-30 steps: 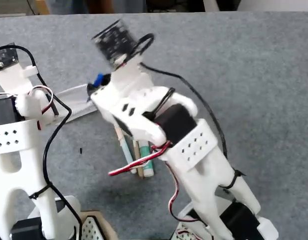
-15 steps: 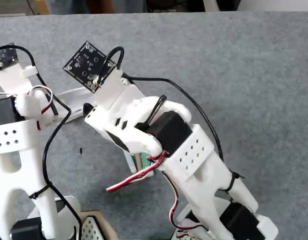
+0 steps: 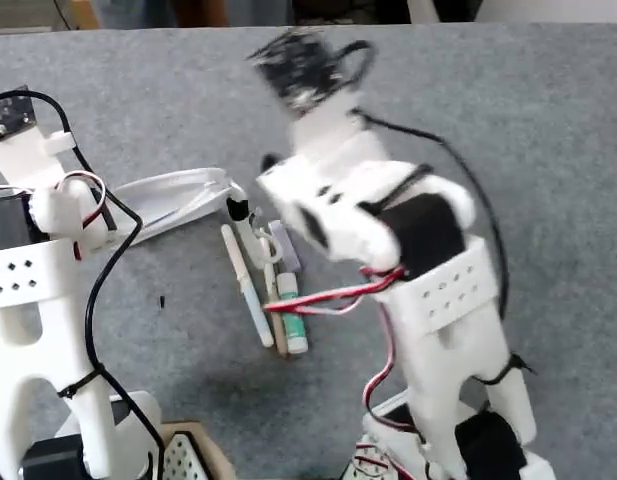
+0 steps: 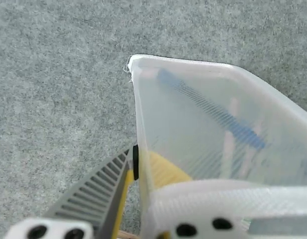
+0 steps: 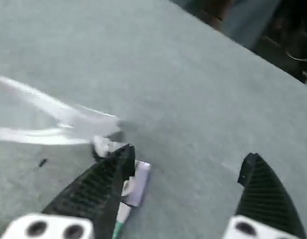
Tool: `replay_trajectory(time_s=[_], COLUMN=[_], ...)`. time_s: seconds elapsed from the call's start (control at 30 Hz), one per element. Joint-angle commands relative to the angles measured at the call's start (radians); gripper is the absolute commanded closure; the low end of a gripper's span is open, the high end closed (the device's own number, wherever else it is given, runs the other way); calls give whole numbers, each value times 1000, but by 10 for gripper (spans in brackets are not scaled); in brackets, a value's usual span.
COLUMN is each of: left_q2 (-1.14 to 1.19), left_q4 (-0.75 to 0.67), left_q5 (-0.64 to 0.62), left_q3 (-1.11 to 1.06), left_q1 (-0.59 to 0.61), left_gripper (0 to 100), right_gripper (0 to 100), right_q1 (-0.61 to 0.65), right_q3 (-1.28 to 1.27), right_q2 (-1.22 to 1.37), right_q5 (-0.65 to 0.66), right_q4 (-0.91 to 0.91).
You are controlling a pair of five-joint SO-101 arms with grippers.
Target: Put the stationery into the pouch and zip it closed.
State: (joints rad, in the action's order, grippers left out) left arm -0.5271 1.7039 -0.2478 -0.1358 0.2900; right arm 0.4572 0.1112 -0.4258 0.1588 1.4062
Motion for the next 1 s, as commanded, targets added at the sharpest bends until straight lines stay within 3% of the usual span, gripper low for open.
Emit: replay_trajectory(time_s=[0.0,0.2,0.53,0.67,0.77,0.97], left_q2=[-2,-2,-2,-2,-2,-2], left_q4=[-18,-18,-14,-17,-17,-17], left_q5=[0,0,0,0,0,0], left_q3=[2,-5,-5,-5,-5,-5], left_q1=[13,51,62,62,62,62], left_gripper=[971,971,971,971,971,971], right_gripper=[659,659,659,675,756,793], right_q1=[-83,-115,-109,-109,-107,34], right_q3=[-62,-325,-674,-662,-596,-475], right_q2=[-44,-31,-24,70,188,369], right_q5=[0,8,8,5,0,0], right_q4=[0,-68,-422,-448,-445,-404])
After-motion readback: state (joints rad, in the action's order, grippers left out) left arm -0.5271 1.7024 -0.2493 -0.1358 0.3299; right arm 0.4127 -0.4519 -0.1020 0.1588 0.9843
